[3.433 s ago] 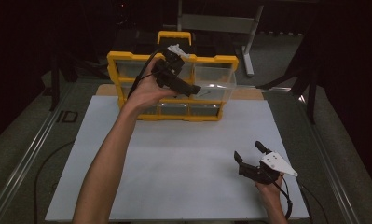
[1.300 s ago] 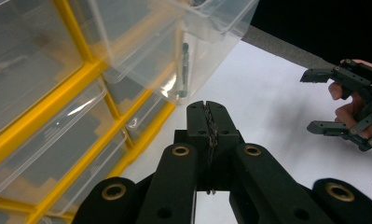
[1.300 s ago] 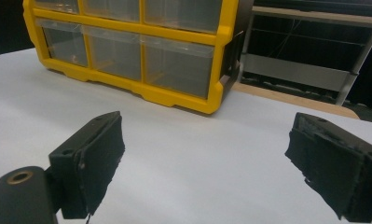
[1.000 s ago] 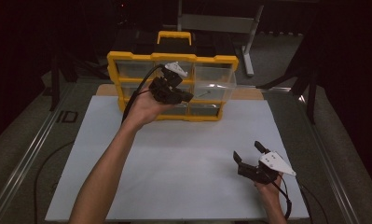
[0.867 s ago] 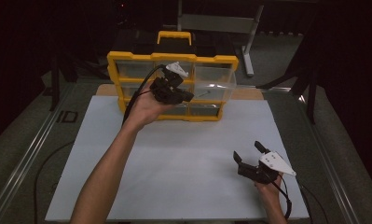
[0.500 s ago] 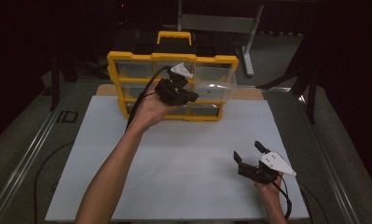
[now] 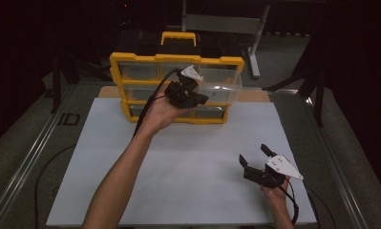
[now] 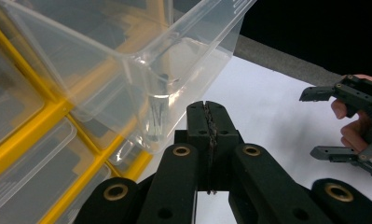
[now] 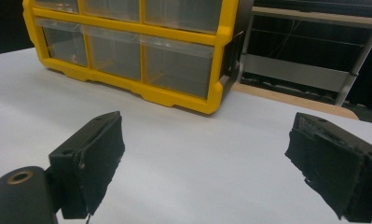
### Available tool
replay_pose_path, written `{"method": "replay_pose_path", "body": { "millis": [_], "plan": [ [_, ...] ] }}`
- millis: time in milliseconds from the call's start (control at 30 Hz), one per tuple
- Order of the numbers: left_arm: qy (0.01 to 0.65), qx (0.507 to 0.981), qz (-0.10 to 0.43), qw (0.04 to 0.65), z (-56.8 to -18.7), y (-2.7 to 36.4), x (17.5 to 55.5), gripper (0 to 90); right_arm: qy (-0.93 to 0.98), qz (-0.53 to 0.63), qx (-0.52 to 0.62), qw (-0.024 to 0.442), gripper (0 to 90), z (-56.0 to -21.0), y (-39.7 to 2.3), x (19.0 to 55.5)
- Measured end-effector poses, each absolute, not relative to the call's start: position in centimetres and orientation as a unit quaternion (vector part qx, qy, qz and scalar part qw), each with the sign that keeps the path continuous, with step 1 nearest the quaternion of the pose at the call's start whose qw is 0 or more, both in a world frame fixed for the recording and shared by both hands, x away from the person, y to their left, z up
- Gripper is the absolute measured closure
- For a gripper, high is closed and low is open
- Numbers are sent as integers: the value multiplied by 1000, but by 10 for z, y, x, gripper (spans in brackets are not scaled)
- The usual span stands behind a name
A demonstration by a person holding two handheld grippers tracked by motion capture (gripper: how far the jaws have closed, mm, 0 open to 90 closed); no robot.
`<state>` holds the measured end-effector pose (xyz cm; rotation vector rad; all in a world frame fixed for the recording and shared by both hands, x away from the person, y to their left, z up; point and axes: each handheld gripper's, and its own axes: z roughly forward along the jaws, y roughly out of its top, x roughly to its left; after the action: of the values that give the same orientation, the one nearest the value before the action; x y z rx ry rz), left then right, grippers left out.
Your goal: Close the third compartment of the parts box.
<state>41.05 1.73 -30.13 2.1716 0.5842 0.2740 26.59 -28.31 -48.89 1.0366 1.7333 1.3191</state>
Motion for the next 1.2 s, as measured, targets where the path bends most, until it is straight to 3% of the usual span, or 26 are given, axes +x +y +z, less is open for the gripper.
{"method": "replay_pose_path", "body": {
  "millis": [1200],
  "plan": [
    [229, 862, 121, 435, -300, -11, 413, 900, 671, 512, 401, 357, 103, -489, -283, 266]
  ]
}}
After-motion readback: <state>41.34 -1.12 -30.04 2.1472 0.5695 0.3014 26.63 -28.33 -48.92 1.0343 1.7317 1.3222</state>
